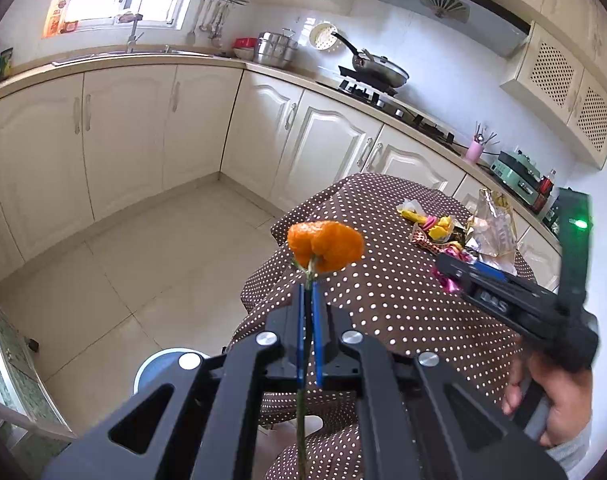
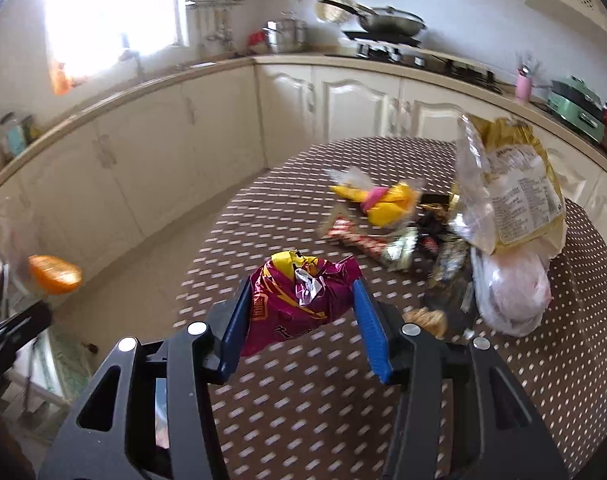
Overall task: Collect trash
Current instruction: 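Grasp the pink snack bag with the right tool while the left tool holds the flower, then open both tools over the blue bucket to drop flower and pink bag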
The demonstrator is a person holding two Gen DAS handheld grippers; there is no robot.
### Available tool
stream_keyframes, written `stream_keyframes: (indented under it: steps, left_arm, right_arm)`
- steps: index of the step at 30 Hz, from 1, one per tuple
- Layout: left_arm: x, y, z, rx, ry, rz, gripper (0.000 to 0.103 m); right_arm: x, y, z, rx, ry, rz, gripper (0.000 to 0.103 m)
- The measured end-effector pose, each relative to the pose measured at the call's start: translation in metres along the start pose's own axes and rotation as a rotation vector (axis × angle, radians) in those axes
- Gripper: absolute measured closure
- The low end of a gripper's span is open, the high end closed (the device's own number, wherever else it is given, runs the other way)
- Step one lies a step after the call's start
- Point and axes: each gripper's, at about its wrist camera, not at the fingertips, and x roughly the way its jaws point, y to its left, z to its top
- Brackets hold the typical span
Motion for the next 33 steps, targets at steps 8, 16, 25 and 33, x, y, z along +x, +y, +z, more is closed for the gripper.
stream_keyframes:
  steps: [8,16,25,33]
  left_arm:
    - [-0.013,0.026,-0.014,-0.045,0.015,0.039,0.100]
    - [-0.007,0.082,-0.047,-0.122,0.100,0.147,0.099]
    - [0.042,0.144,-0.090,-0.249,0.252,0.202,0.099]
    - [0.097,0.167,-0.102,-0.301,0.318,0.204,0.099]
  right_arm:
    - [-0.019,0.075,-0.015,-0.119,-0.009,0.178,0.055]
    - [0.020,0.138,-0.050,-0.204,0.097,0.286,0.055]
    - [0.081,0.173,-0.093,-0.281,0.236,0.274,0.055]
    - [0.119,0.172,-0.102,-0.279,0.288,0.268,0.055]
